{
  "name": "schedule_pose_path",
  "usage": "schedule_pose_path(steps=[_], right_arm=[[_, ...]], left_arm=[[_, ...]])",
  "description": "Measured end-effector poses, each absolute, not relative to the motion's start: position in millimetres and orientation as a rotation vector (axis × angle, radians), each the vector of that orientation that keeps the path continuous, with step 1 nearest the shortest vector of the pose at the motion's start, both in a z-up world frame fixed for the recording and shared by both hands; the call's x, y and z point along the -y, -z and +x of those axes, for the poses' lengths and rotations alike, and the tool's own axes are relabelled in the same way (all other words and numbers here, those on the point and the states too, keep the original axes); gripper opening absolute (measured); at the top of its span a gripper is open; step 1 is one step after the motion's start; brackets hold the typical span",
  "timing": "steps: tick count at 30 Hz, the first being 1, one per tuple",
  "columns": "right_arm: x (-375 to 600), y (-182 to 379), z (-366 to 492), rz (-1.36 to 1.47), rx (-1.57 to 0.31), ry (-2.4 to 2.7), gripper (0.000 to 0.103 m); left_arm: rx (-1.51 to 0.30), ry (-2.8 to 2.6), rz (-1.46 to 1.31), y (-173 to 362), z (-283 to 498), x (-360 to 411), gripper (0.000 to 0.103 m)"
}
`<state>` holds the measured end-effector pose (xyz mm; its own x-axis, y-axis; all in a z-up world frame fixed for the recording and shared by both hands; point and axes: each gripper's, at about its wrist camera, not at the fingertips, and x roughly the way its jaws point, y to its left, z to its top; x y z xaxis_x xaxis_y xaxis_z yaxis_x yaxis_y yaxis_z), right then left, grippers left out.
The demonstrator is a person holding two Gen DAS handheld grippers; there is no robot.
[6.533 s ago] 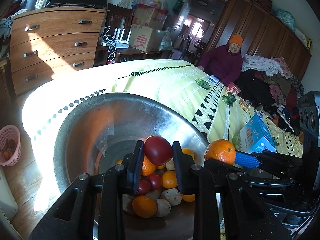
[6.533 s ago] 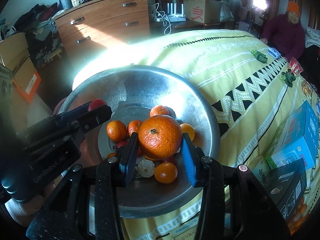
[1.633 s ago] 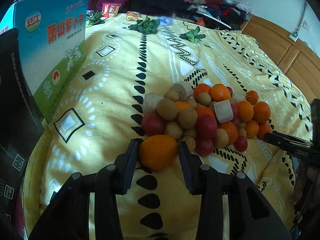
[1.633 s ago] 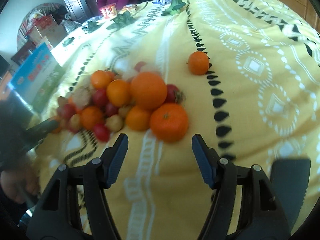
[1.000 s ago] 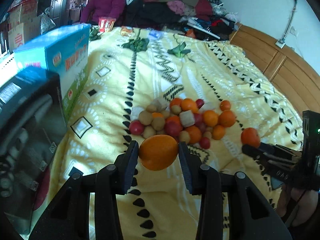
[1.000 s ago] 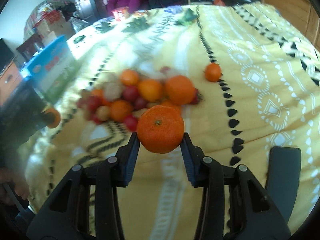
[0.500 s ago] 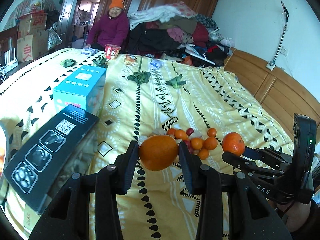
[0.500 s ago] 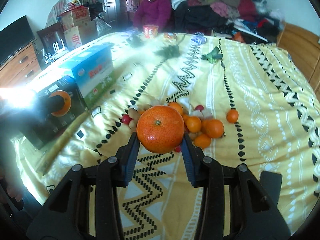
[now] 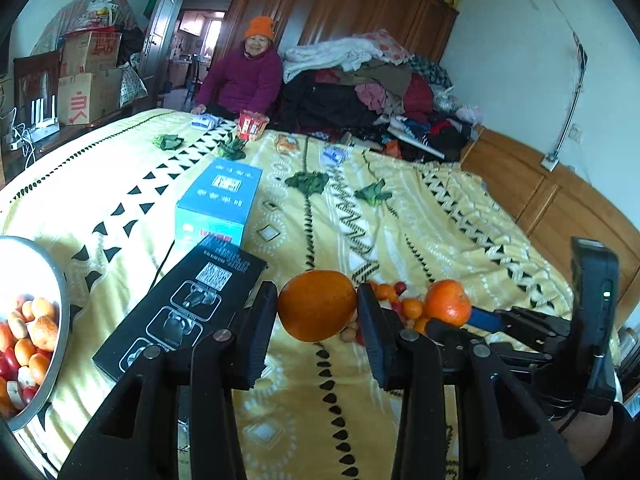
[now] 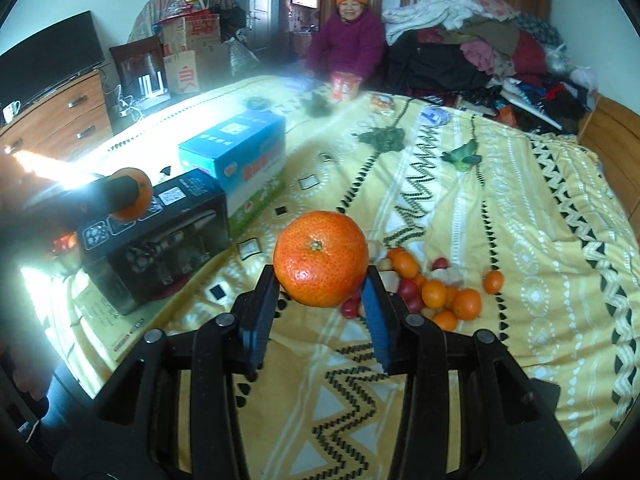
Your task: Organize fruits
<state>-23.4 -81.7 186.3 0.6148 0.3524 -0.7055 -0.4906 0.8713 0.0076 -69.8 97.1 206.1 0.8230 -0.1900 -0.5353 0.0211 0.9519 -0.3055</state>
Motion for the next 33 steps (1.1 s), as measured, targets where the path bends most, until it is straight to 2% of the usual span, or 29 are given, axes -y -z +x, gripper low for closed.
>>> schedule_pose_path(steps=[4,8,9,10,11,13,15,17,21,24,27,30,33], right_arm=[[107.1,-119.9,2.4,-0.037,-0.967,-0.515,0.043],[133.5,-83.6,33.7,-0.093,-0.969,-0.431,0.045],[145.5,-72.3,44.4,-0.068,-0.989,-0.399,0.045],[153.5,-62.5,49.2,-0.077,-1.005,-0.363,0.049],[159.7,-56.4,47.9,-0.105,-1.008,-0.329,0.058],[171.6,-62.7,27.8,-0.142,-0.939,-0.303,0.103],[183.0,-70.6,1.1,-0.174,-0.854,-0.291,0.103],[197.9,-62.3,-17.7,-0.168,-0.831,-0.26,0.103],[217.1,-26.2,-17.9,-0.113,-0.919,-0.193,0.103],[224.2,-16.4,-16.3,-0.066,-0.953,-0.182,0.103],[231.1,-7.2,-12.5,-0.037,-0.954,-0.193,0.103],[234.9,-5.1,-11.3,-0.037,-0.944,-0.199,0.103],[236.1,-4.2,-12.4,-0.031,-0.936,-0.205,0.103]], left_arm=[[-0.743,0.174,-0.236,-158.5,-42.4,-71.3,0.043],[-0.782,0.175,-0.201,-112.0,11.0,-41.4,0.042],[-0.786,0.17,-0.189,-98.5,21.4,-34.1,0.044],[-0.81,0.146,-0.161,-84.5,28.7,-26.9,0.047],[-0.826,0.114,-0.131,-75.6,30.8,-22.2,0.054],[-0.813,0.087,-0.139,-71.6,18.5,-22.6,0.065],[-0.785,0.062,-0.165,-69.9,-7.4,-25.0,0.094],[-0.796,0.026,-0.148,-57.5,-21.5,-22.9,0.1],[-0.866,-0.015,-0.126,-37.6,-18.8,-19.2,0.1],[-0.883,-0.049,-0.077,-29.9,-17.0,-9.9,0.103],[-0.974,-0.07,-0.073,-10.3,-12.2,-3.0,0.103],[-0.917,-0.052,-0.109,-17.9,-22.9,-0.7,0.102],[-0.938,-0.029,-0.091,-10.5,-24.0,10.4,0.103]])
